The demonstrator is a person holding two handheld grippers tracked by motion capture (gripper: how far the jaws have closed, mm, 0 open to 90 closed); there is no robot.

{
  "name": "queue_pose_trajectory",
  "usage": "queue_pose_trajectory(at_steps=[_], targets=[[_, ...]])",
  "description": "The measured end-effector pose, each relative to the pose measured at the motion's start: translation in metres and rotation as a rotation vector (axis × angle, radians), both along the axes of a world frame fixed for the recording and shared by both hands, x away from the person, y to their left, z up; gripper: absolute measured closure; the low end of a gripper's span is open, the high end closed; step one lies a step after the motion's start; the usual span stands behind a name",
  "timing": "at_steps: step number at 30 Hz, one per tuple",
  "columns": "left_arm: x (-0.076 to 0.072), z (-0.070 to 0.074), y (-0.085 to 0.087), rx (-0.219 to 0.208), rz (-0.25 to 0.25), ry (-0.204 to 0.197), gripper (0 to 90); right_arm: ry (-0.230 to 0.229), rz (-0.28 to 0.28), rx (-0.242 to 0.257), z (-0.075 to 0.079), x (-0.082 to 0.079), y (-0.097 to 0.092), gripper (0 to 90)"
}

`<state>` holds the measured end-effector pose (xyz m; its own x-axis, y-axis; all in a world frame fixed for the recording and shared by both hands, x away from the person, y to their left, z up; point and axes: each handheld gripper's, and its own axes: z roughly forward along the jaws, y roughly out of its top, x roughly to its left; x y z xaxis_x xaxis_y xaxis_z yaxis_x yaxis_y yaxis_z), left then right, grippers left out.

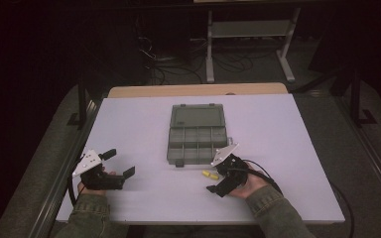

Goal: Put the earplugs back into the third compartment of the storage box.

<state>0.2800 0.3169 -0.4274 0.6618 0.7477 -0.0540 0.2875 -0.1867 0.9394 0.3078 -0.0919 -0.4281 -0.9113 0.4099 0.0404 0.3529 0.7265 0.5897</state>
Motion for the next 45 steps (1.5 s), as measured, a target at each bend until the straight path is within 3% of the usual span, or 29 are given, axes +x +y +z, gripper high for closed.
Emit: queue_pose_trajectory(at_steps=[5, 8, 10, 11, 13, 14, 21, 25, 33, 45], targets=[[0.000, 0.000, 0.000, 0.001, -0.001, 0.002, 0.0, 0.023, -0.008, 0.006, -0.001, 0.004, -0.001, 26.3], [0.000, 0.000, -0.001, 0.003, -0.005, 0.003, 0.0, 0.033, -0.016, 0.004, -0.003, 0.006, -0.002, 38.0], [0.000, 0.000, -0.001, 0.003, -0.005, 0.004, 0.0, 0.032, -0.020, 0.002, -0.004, 0.007, -0.002, 41.0], [0.000, 0.000, -0.001, 0.002, -0.005, 0.005, 0.0, 0.030, -0.026, -0.003, -0.005, 0.008, -0.002, 48.6], [0.000, 0.000, -0.001, 0.004, -0.005, 0.004, 0.0, 0.029, -0.028, -0.004, -0.005, 0.008, -0.002, 52.3], [0.000, 0.000, -0.001, 0.006, -0.004, 0.003, 0.0, 0.030, -0.028, -0.007, -0.005, 0.009, -0.002, 59.1], [0.000, 0.000, -0.001, 0.009, -0.002, 0.002, 0.0, 0.020, -0.033, -0.029, -0.007, 0.009, -0.002, 76.5], [-0.001, 0.000, -0.001, 0.006, 0.001, -0.001, 0.0, 0.015, -0.047, -0.029, -0.005, 0.009, -0.003, 78.9], [-0.001, 0.000, -0.001, 0.005, 0.003, -0.003, 0.0, 0.016, -0.067, 0.036, 0.012, 0.010, -0.011, 79.1], [-0.001, 0.000, -0.001, 0.004, 0.002, -0.002, 0.0, -0.013, -0.065, 0.051, 0.037, 0.017, -0.013, 79.1]])
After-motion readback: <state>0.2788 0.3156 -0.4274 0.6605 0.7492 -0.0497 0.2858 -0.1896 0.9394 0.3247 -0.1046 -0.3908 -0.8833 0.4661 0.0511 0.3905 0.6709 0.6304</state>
